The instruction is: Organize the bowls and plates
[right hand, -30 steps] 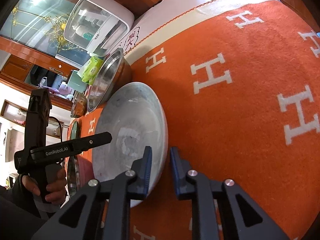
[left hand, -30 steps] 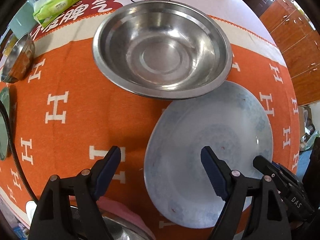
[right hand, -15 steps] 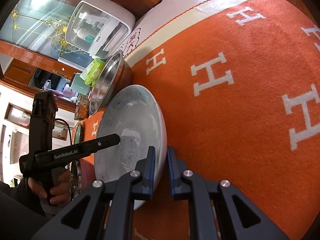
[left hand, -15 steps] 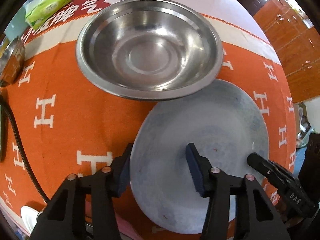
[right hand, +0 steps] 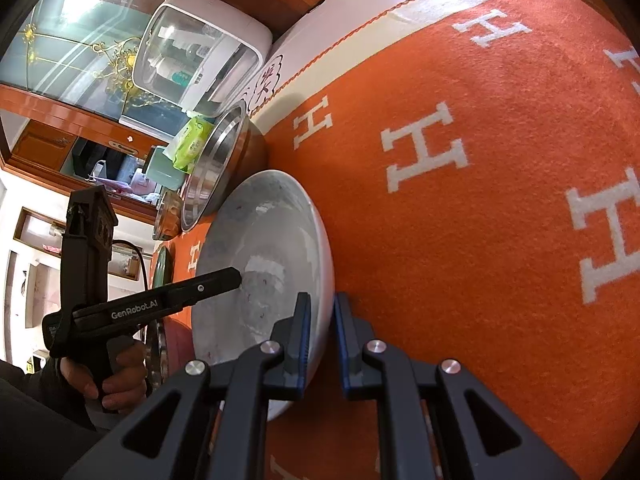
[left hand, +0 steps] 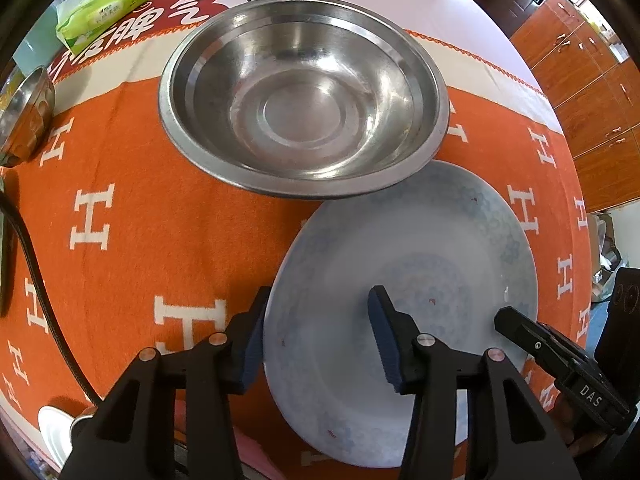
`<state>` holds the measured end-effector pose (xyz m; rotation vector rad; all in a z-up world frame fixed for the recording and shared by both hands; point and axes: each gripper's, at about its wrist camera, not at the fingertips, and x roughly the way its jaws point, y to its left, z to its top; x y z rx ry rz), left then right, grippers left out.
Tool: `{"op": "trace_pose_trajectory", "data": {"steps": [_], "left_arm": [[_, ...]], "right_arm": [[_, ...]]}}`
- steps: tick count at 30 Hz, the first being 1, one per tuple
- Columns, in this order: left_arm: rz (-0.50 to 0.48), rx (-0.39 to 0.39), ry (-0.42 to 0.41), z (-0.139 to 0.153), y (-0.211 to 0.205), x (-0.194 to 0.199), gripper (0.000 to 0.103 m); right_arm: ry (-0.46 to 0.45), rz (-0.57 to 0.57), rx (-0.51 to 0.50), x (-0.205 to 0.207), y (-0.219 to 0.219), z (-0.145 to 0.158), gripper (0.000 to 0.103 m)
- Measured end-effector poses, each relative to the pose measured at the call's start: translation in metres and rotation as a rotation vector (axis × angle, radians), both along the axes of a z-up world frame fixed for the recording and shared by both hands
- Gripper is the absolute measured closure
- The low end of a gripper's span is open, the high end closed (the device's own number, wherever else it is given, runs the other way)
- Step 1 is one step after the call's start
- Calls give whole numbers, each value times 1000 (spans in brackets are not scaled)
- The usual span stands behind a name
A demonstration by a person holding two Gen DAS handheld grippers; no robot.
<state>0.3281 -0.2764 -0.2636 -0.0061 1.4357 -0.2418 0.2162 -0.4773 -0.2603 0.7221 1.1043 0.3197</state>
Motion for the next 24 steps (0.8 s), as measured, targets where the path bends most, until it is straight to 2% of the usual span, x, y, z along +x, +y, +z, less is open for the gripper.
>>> {"op": "trace_pose_trajectory", "data": {"steps": [11, 24], "left_arm": [[-36, 5, 24, 3, -10, -15, 60], [-99, -64, 25, 17, -42, -40, 60]], "right_arm": [[28, -2, -52, -8, -1, 6, 92], [19, -52, -112, -34, -21, 21, 92]]}}
